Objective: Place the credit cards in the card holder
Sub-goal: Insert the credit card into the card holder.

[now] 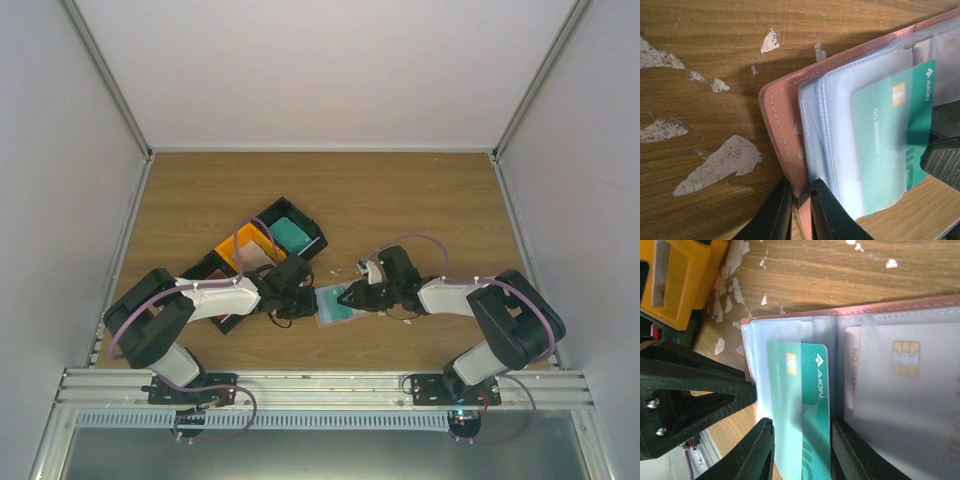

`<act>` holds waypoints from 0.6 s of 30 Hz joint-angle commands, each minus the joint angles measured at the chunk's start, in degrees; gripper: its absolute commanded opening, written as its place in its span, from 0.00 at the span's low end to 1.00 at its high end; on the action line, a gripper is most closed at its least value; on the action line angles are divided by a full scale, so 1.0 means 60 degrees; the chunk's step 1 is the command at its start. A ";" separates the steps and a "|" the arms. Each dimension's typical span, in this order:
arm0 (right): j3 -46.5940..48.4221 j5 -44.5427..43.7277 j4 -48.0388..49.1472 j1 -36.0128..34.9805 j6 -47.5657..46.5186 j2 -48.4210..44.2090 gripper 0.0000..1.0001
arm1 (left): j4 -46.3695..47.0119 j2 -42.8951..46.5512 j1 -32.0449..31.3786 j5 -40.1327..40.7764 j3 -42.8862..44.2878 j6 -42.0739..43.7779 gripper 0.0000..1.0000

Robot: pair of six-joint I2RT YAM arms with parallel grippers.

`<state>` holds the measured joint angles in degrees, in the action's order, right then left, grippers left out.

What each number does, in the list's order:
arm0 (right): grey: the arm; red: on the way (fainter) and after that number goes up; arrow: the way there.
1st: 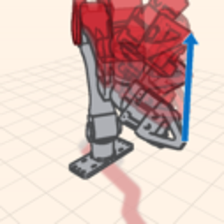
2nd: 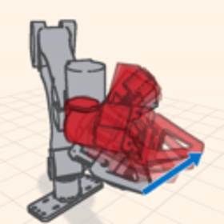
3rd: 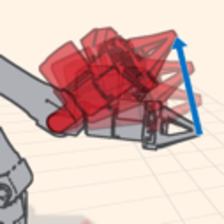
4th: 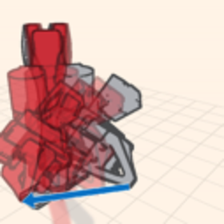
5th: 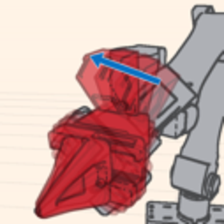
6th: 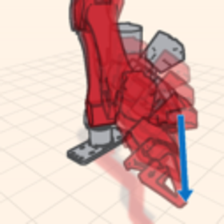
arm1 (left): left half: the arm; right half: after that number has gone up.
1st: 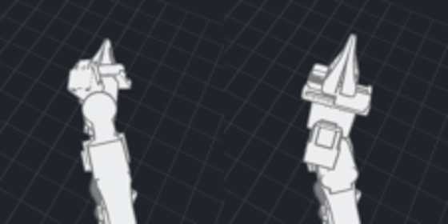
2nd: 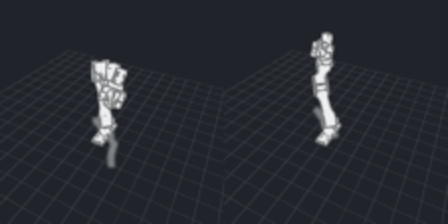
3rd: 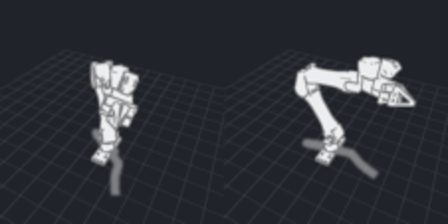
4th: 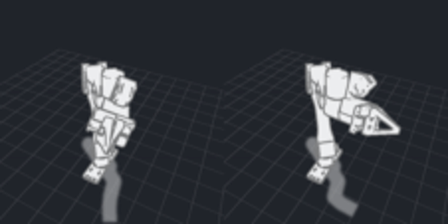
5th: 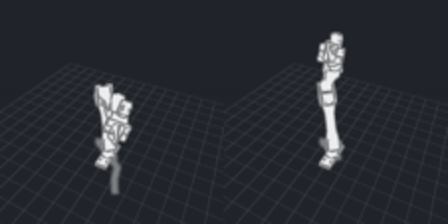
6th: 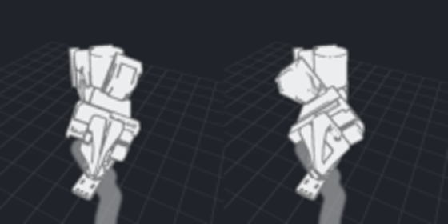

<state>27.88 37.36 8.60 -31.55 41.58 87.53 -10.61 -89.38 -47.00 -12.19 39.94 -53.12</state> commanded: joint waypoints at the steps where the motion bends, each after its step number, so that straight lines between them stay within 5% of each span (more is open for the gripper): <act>1: 0.0044 -0.0463 -0.0535 -0.0106 -0.0235 -0.0046 0.28 | -0.0028 -0.0051 -0.0104 0.0134 -0.0042 0.0157 0.14; 13: -0.0017 -0.0585 -0.0085 -0.0190 0.0050 0.0278 0.03 | 0.0069 -0.0248 -0.0120 -0.0073 -0.0038 0.0182 0.14; 18: -0.0045 -0.0559 0.0390 -0.0218 0.0290 0.0498 0.00 | 0.0020 -0.0314 -0.0120 -0.0075 -0.0022 0.0183 0.14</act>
<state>27.88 36.01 9.47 -32.05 42.26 88.36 -10.52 -89.54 -47.00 -12.45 39.94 -52.95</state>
